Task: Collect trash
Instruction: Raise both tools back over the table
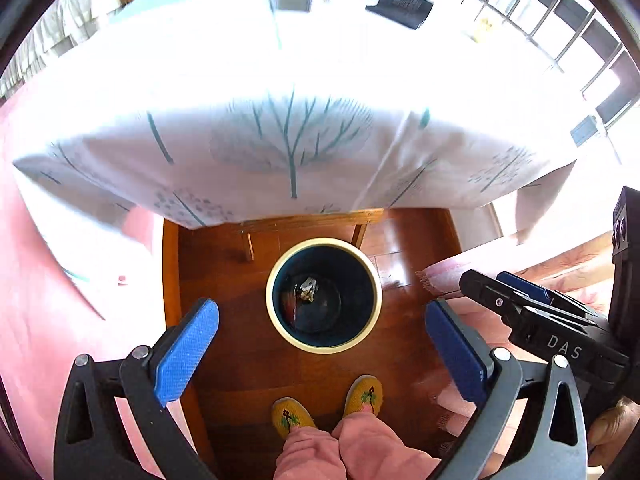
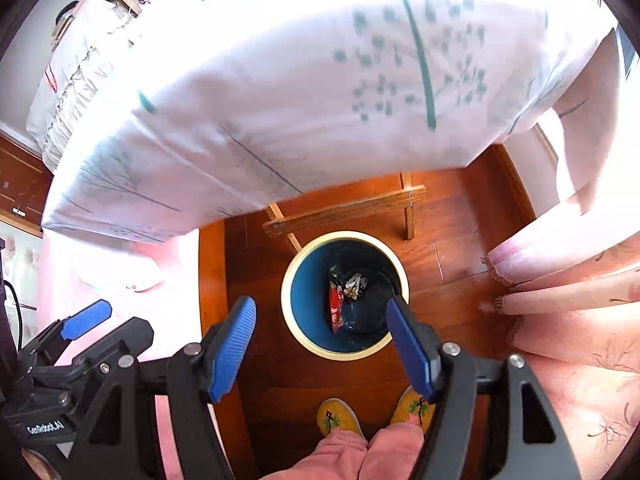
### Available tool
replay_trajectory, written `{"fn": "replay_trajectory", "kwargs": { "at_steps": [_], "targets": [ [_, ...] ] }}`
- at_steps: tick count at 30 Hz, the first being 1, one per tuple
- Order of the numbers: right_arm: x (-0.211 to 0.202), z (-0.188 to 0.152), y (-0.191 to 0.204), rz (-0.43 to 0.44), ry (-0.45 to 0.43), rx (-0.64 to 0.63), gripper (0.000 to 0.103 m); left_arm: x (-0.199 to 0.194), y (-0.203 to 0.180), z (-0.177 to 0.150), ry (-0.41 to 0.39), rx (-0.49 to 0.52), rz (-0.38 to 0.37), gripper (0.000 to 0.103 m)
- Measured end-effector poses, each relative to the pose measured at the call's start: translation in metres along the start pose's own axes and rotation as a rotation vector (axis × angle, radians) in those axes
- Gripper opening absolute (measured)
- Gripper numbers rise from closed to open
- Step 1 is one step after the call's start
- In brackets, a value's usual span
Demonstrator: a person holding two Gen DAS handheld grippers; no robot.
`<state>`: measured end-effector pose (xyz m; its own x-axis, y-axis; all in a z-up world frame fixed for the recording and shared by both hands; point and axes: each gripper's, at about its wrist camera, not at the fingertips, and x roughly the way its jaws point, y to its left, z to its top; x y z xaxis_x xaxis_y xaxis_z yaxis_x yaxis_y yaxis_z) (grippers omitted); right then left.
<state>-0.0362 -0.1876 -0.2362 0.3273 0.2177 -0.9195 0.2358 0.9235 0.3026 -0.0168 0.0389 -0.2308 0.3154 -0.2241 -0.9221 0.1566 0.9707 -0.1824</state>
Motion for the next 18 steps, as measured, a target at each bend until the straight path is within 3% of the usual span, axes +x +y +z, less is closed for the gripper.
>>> {"fn": "replay_trajectory", "kwargs": {
  "at_steps": [8, 13, 18],
  "targets": [
    [-0.136, 0.036, 0.046, 0.022, -0.217, 0.004, 0.069, -0.134, -0.012, 0.053, -0.143, 0.091, -0.004, 0.102],
    [-0.175, 0.064, 0.053, 0.001, -0.316, 0.016, 0.069, -0.167, -0.016, 0.083, -0.203, 0.105, -0.022, 0.102],
    [-0.191, 0.104, 0.046, -0.054, -0.335, 0.034, 0.069, -0.183, -0.031, 0.117, -0.26, 0.118, 0.001, 0.102]
  ]
}}
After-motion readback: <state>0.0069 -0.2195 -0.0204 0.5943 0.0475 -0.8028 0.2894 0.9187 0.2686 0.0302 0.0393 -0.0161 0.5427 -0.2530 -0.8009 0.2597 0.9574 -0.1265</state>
